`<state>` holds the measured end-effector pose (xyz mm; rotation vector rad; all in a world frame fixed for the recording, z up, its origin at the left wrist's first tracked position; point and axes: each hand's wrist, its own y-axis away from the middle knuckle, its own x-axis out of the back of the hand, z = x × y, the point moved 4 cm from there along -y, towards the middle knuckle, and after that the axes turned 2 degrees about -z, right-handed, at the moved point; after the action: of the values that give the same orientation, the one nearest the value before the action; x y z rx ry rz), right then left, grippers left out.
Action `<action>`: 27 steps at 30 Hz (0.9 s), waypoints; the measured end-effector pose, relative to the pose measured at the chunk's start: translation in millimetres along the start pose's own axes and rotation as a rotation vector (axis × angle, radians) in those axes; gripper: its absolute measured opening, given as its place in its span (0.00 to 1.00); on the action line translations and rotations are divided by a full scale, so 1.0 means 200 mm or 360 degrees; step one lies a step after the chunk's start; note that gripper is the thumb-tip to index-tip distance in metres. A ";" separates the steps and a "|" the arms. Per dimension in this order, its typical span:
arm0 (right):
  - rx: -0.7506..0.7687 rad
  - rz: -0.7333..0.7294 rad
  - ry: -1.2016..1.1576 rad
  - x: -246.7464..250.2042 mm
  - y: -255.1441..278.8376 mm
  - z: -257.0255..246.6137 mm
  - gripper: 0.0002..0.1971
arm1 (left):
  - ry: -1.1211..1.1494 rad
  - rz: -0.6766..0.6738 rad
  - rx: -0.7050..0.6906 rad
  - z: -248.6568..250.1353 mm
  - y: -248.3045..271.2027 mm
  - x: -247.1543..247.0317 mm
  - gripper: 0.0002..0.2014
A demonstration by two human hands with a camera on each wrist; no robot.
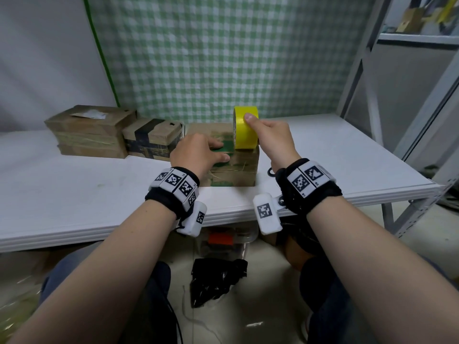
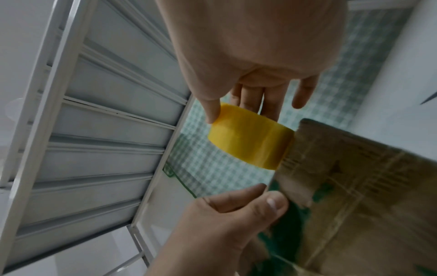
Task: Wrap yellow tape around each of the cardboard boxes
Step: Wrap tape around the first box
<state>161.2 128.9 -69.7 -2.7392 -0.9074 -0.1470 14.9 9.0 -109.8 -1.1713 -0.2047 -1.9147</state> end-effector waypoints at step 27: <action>-0.0246 -0.0141 0.0045 0.06 0.16 0.11 0.24 | 0.0153 0.0016 0.0069 -0.01 -0.03 -0.01 0.21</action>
<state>190.8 116.4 -95.7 -2.8297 -1.0508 -0.2827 9.6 11.8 -110.6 -1.0470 -0.1870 -1.9430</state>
